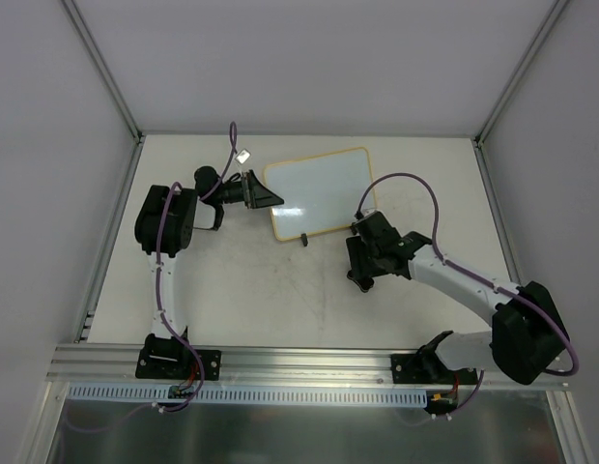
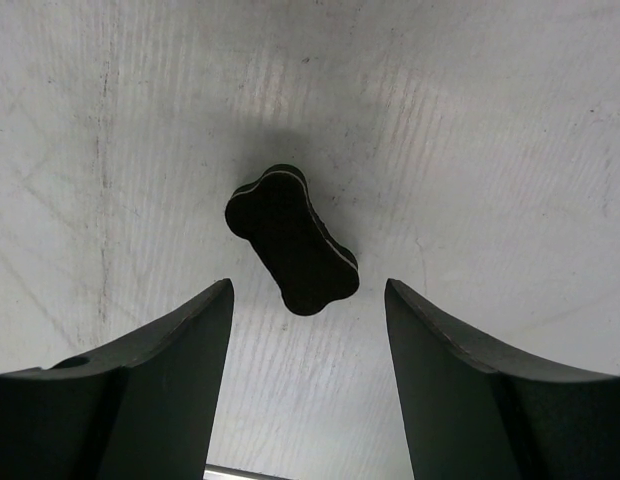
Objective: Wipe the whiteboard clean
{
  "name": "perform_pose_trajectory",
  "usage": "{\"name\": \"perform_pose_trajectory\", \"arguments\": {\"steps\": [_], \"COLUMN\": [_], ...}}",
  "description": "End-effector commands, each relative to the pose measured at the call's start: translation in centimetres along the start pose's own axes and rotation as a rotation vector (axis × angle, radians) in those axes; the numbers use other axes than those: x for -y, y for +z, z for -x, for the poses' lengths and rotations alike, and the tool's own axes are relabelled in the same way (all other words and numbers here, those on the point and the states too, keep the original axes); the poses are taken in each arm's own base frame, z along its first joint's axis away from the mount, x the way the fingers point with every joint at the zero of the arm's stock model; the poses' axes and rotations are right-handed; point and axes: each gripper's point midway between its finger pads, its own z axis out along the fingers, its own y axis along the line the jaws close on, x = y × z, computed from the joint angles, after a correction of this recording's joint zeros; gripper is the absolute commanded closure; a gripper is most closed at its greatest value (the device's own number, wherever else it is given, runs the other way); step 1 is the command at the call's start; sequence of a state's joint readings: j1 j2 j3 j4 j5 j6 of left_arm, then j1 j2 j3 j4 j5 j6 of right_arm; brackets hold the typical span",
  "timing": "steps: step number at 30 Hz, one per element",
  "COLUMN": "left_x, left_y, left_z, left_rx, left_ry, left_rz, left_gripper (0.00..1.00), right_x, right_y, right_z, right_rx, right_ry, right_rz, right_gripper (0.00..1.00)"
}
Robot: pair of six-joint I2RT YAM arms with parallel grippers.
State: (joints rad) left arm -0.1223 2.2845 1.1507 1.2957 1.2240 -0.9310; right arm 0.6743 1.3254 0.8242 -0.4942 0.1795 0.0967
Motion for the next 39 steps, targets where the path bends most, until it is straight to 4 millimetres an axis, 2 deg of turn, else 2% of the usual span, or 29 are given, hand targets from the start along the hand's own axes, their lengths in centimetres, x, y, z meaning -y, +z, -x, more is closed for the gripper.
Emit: {"name": "perform_pose_trajectory", "arguments": {"steps": [1,6,11,16,21,24,25,27,28,30,31,33,34,35,36,37,39], "left_x": [6.5,7.4,9.2,9.6,9.5,9.7,10.7,10.3,11.1,10.3,11.0,10.6,12.0,11.9,11.7,12.7,13.0], "left_y": [-0.9,-2.2,-2.7,-3.6,-4.4,-5.3,-5.6,-6.2,-6.5,-7.4,-7.9,-9.0,-9.4,-9.9,-10.6,-11.1,-11.8], "left_z": [4.9,5.6,6.2,6.3,5.2,4.9,5.1,4.5,4.8,4.3,4.1,4.0,4.3,3.6,3.9,3.9,3.1], "left_rx": [0.110,0.148,0.168,0.159,0.145,0.163,0.175,0.189,0.208,0.235,0.257,0.297,0.324,0.332,0.367,0.393,0.425], "left_ry": [0.482,0.480,0.489,0.473,0.495,0.499,0.518,0.488,0.502,0.457,0.459,0.434,0.461,0.447,0.435,0.442,0.416], "left_rz": [-0.112,-0.082,-0.075,0.000,0.100,0.175,0.183,0.241,0.259,0.348,0.376,0.470,0.481,0.508,0.560,0.576,0.604], "left_gripper": [0.01,0.01,0.01,0.01,0.01,0.01,0.01,0.01,0.01,0.01,0.01,0.01,0.01,0.01,0.01,0.01,0.01], "right_x": [-0.2,-0.7,-0.9,-0.8,-0.4,0.0,0.2,0.4,0.5,0.7,0.9,1.0,1.3,1.4,1.5,1.6,1.7], "right_y": [-1.4,-3.0,-3.8,-5.6,-7.9,-9.0,-9.2,-10.0,-10.1,-11.0,-11.0,-11.9,-12.0,-12.0,-12.5,-12.6,-12.5], "right_z": [1.4,3.0,3.7,4.8,6.0,6.2,6.4,6.6,6.5,7.0,6.8,7.1,7.1,7.0,7.2,7.2,7.2], "right_rx": [0.080,0.178,0.206,0.278,0.370,0.415,0.427,0.463,0.474,0.527,0.534,0.581,0.593,0.601,0.627,0.636,0.649], "right_ry": [0.002,-0.008,-0.027,-0.029,-0.018,-0.033,-0.030,-0.024,-0.022,-0.012,-0.013,-0.009,-0.003,0.000,0.005,0.006,0.009], "right_rz": [0.020,0.070,0.090,0.108,0.122,0.121,0.119,0.123,0.123,0.132,0.129,0.141,0.132,0.130,0.138,0.134,0.133], "right_gripper": [0.35,0.31,0.30,0.30,0.25,0.23,0.23,0.21,0.21,0.18,0.17,0.15,0.15,0.16,0.15,0.14,0.14]}}
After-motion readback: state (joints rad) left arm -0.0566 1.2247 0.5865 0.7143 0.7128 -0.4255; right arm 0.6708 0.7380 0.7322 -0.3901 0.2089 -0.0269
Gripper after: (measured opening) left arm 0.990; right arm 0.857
